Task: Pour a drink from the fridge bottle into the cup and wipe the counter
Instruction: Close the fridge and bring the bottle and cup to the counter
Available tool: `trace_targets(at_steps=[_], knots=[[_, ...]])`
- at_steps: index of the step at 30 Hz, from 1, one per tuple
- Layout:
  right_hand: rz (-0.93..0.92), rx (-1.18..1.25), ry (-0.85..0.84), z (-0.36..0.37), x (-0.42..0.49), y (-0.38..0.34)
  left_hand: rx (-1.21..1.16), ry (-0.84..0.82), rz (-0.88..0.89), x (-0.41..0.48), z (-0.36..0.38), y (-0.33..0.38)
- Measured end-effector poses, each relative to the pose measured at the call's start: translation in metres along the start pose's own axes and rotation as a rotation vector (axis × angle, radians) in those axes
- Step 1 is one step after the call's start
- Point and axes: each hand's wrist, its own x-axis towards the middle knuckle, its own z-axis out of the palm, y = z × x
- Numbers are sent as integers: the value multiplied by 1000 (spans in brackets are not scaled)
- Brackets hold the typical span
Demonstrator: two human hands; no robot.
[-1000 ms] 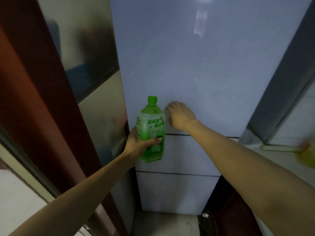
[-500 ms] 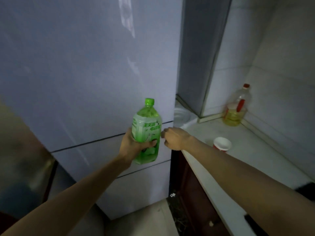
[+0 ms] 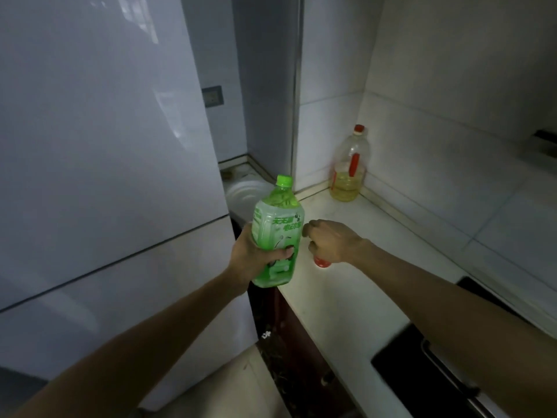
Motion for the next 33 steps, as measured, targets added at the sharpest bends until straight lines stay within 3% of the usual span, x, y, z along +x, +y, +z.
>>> trace_targets(at_steps=[8, 16, 26, 29, 33], knots=[[341, 144, -102, 39, -7, 62, -16, -49, -93, 43, 25, -21], [645, 379, -97, 91, 24, 70, -99, -155, -257, 99, 32, -64], [1009, 818, 51, 136, 67, 61, -126, -176, -309, 145, 31, -99], [1114, 995, 163, 169, 64, 69, -145, -187, -319, 151, 32, -106], [1045, 1133, 309, 213, 60, 76, -158, -210, -319, 159, 35, -109]])
